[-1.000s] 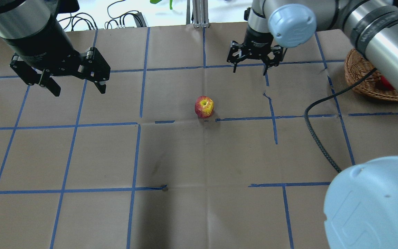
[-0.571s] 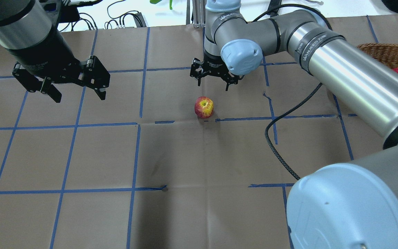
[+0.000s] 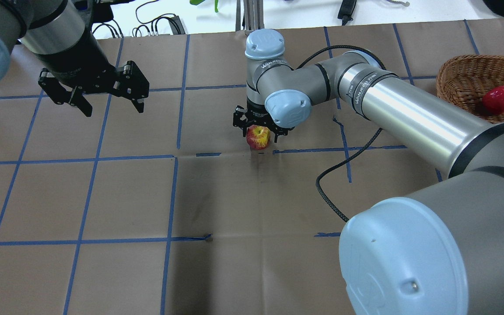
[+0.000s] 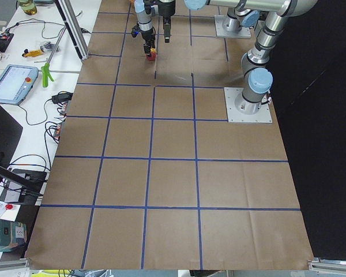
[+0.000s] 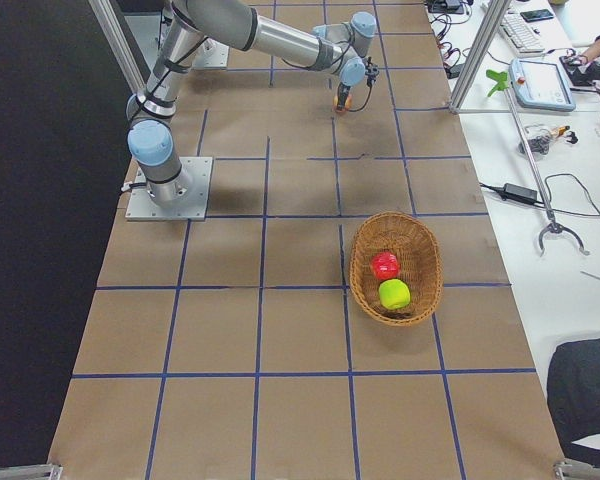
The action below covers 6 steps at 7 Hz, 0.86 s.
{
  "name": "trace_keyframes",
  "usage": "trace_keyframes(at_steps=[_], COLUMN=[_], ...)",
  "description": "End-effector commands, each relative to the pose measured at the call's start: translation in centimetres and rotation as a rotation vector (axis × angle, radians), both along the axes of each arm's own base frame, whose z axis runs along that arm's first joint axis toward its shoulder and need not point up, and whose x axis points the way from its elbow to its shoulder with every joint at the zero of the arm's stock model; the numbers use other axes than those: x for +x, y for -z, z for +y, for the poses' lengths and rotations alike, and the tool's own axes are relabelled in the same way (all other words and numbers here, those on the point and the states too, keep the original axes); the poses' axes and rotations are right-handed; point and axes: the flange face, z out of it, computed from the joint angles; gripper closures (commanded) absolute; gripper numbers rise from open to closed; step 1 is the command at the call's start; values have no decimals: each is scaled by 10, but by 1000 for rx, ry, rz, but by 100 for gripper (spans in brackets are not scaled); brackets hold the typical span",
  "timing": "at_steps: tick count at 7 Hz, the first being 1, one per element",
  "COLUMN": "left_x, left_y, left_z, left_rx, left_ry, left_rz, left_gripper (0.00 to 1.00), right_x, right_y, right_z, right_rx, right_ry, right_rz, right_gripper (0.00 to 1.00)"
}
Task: Put all apples into basket
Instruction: 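Lower the right gripper onto the yellow-red apple and grasp it, then carry the yellow-red apple into the basket and open the right gripper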
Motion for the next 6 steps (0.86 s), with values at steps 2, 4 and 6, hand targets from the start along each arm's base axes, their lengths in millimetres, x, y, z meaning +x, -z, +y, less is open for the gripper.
trace_keyframes(at_steps=[2, 4, 6], left_x=[15, 18, 12], left_y=[0, -10, -8], left_z=[-9, -6, -3], left_rx=[-5, -22, -19], left_ry=[-30, -31, -32], left_rz=[5, 3, 43], left_gripper=[1, 1, 1], right_x=[-2, -62, -225], right_y=[-14, -83, -128], right_z=[-2, -21, -49], right_rx=[-38, -130, -99], right_ry=[-2, 4, 13], right_rz=[-9, -28, -35], right_gripper=[79, 79, 78])
